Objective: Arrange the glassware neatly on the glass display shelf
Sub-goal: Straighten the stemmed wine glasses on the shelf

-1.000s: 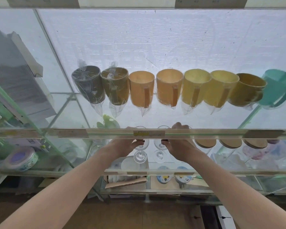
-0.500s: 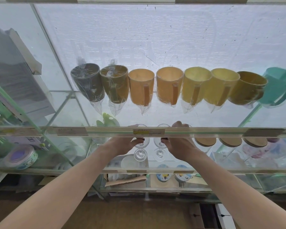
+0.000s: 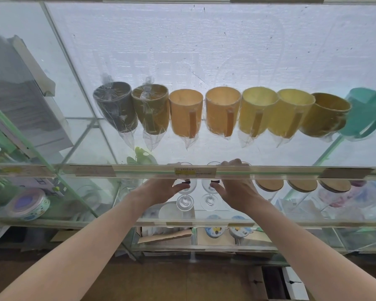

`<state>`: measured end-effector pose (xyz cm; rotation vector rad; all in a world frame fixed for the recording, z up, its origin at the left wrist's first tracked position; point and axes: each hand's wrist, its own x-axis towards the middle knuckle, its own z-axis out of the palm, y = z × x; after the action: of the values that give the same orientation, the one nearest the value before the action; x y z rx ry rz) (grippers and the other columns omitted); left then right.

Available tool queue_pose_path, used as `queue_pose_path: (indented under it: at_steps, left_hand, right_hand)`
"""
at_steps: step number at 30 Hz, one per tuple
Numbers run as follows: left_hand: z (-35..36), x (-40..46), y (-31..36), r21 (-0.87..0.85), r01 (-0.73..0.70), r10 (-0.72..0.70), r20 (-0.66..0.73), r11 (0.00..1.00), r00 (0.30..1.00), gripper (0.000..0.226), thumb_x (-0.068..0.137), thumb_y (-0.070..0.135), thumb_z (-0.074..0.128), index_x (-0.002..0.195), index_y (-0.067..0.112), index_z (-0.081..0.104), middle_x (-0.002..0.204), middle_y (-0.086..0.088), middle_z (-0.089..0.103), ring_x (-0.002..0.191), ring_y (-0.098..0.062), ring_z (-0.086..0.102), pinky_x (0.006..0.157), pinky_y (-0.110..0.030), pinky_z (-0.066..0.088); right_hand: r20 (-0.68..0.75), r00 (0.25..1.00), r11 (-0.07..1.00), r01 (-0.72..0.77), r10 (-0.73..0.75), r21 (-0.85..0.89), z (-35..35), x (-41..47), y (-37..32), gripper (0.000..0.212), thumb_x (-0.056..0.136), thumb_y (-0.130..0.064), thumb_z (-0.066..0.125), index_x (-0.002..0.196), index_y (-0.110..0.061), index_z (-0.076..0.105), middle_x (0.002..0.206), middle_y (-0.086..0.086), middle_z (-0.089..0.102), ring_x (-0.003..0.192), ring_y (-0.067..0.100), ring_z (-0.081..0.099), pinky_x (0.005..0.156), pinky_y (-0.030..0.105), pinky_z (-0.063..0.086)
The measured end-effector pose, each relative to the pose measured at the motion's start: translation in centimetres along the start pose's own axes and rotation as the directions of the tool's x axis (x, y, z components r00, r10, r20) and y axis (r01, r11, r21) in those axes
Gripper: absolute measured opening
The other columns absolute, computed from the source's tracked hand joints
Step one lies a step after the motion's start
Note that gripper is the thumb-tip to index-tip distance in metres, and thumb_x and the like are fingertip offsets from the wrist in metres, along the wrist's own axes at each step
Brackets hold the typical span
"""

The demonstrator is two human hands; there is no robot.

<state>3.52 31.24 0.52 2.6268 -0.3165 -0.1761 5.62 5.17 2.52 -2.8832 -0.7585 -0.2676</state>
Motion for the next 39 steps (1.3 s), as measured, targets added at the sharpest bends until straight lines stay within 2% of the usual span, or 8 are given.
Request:
queue_pose_path:
  at_steps: [3,7,15,19,24,30,36,39]
  left_hand:
    - [0.1,0.0,0.1,0.010,-0.052,0.053,-0.040,0.999,0.998,0.045,0.099,0.058,0.050,0.136,0.034,0.045,0.141,0.010,0.052,0.127,-0.015,0.051,0.108,-0.032,0.038]
    - [0.3,-0.3,0.0,0.064,-0.116,0.122,-0.104,0.991,0.987,0.056,0.098,0.055,0.056,0.146,0.032,0.038,0.158,0.002,0.037,0.148,-0.017,0.028,0.122,-0.033,0.021]
    - [0.2,-1.6,0.1,0.061,-0.134,0.145,-0.244,0.989,0.959,0.049,0.096,0.055,0.061,0.137,0.032,0.049,0.136,0.010,0.051,0.130,-0.013,0.042,0.107,-0.029,0.036]
    - [0.0,-2.1,0.9,0.080,-0.162,0.179,-0.311,0.984,0.933,0.044,0.095,0.049,0.066,0.133,0.030,0.053,0.129,0.009,0.055,0.123,-0.015,0.046,0.105,-0.034,0.040]
    - [-0.3,-3.6,1.4,0.050,-0.082,0.093,-0.286,0.995,0.954,0.052,0.094,0.065,0.048,0.133,0.032,0.056,0.126,0.007,0.068,0.112,-0.013,0.062,0.096,-0.030,0.049]
    - [-0.1,-2.1,2.6,0.154,0.145,-0.117,-0.174,0.978,0.978,0.062,0.100,0.060,0.043,0.122,0.006,0.063,0.116,-0.011,0.070,0.102,-0.029,0.068,0.092,-0.040,0.054]
    - [0.7,-1.1,2.8,0.130,0.156,-0.127,-0.209,0.979,0.970,0.045,0.104,0.050,0.048,0.135,0.018,0.056,0.128,-0.006,0.067,0.113,-0.031,0.066,0.085,-0.032,0.047]
    - [0.9,-0.6,2.4,0.095,0.164,-0.146,-0.173,0.982,0.974,0.045,0.104,0.051,0.046,0.143,0.027,0.049,0.141,-0.001,0.061,0.125,-0.028,0.060,0.096,-0.034,0.045]
  right_hand:
    - [-0.025,1.000,0.998,0.017,-0.015,0.067,-0.2,-0.4,-0.1,0.042,0.092,-0.040,0.070,0.126,-0.020,0.054,0.121,0.000,0.054,0.112,0.025,0.046,0.092,0.037,0.029]
    - [-0.031,0.999,0.991,0.017,-0.013,0.136,-0.4,-1.2,-0.6,0.056,0.091,-0.040,0.071,0.136,-0.017,0.047,0.133,0.006,0.048,0.119,0.029,0.045,0.102,0.042,0.038]
    - [-0.067,0.993,0.990,0.106,-0.100,0.090,-0.1,-3.6,-2.7,0.062,0.092,-0.043,0.069,0.144,-0.021,0.045,0.153,0.011,0.041,0.142,0.036,0.034,0.116,0.050,0.029]
    - [-0.100,0.987,0.985,0.138,-0.128,0.106,-0.2,-3.8,-3.5,0.045,0.093,-0.039,0.068,0.133,-0.023,0.055,0.144,0.006,0.051,0.136,0.032,0.042,0.110,0.046,0.031]
    - [-0.122,0.978,0.978,0.184,-0.172,0.100,0.0,-4.0,-4.0,0.036,0.094,-0.034,0.068,0.128,-0.022,0.061,0.135,0.002,0.060,0.128,0.029,0.053,0.106,0.042,0.034]
    - [-0.148,0.988,0.994,0.059,-0.046,0.089,-0.2,-3.1,-3.0,0.035,0.090,-0.023,0.072,0.124,-0.018,0.065,0.135,0.007,0.064,0.135,0.036,0.050,0.110,0.052,0.035]
    - [-0.080,0.996,0.996,-0.038,0.045,0.082,-0.2,-2.1,-0.4,0.021,0.097,-0.023,0.060,0.116,-0.016,0.062,0.124,0.010,0.058,0.119,0.037,0.052,0.103,0.049,0.036]
    - [-0.064,0.997,0.998,-0.033,0.037,0.059,-0.3,-1.6,0.1,0.018,0.097,-0.024,0.060,0.113,-0.016,0.063,0.115,0.009,0.057,0.110,0.035,0.051,0.094,0.047,0.039]
